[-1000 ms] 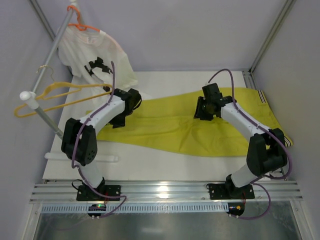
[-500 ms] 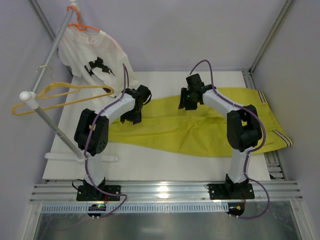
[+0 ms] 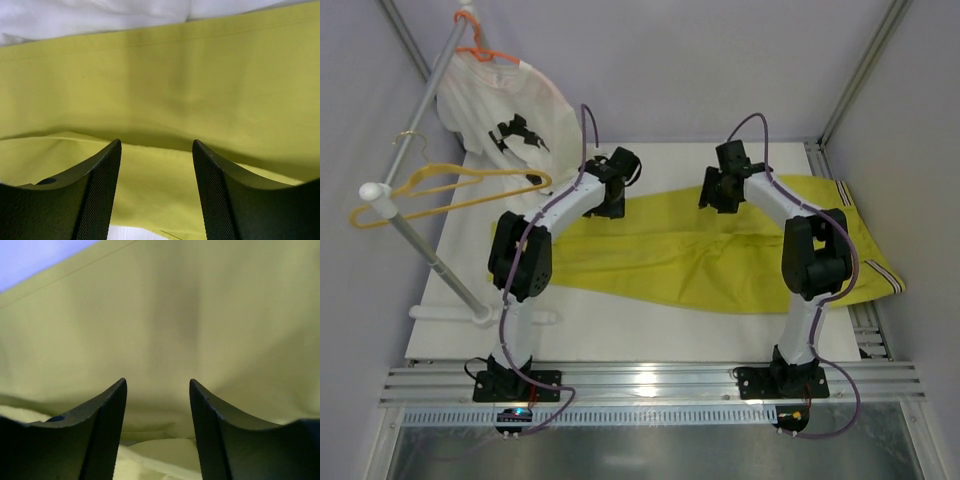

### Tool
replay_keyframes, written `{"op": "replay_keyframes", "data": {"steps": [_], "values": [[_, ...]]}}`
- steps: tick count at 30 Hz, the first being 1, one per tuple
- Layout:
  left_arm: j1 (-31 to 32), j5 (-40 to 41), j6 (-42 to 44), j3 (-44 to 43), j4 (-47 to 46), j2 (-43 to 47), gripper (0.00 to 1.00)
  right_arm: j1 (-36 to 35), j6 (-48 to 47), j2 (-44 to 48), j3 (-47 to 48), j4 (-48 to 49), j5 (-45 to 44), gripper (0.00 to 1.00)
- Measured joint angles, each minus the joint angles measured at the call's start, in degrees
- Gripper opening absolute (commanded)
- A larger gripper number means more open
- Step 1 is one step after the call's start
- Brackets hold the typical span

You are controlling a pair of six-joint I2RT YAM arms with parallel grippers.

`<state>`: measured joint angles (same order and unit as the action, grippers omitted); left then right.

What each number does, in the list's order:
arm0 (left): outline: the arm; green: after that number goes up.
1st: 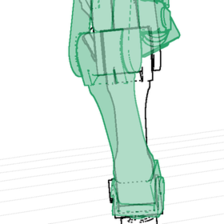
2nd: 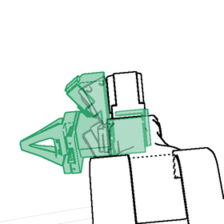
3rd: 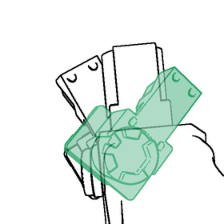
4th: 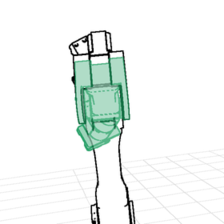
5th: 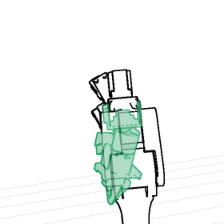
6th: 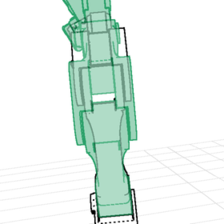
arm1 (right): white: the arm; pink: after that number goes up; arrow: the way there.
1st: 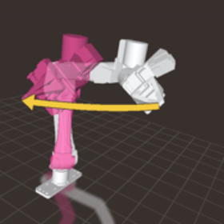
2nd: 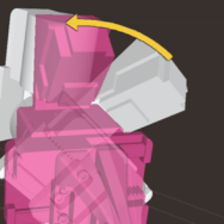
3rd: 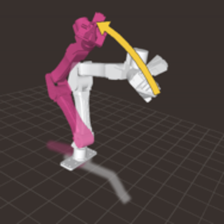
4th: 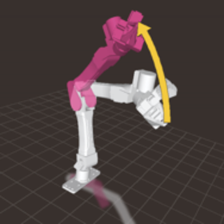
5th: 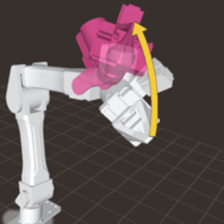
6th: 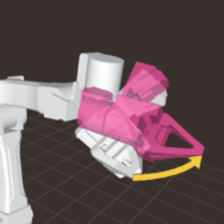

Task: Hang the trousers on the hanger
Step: Fold the trousers

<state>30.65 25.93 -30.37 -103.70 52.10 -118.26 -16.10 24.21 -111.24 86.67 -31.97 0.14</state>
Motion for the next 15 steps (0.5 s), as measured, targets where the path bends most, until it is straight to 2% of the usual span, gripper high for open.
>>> {"op": "replay_keyframes", "data": {"steps": [8, 15], "values": [[-1.9, -1.2, -0.6, 0.2, 0.1, -10.0, 0.61, 10.1, 0.3, 0.3, -4.6, -0.2, -3.5, 0.59], [-5.8, -1.4, -1.4, -1.4, 0.8, -11.2, 0.61, 6.2, 1.3, 0.2, -8.2, 1.4, -3.9, 0.59]]}}
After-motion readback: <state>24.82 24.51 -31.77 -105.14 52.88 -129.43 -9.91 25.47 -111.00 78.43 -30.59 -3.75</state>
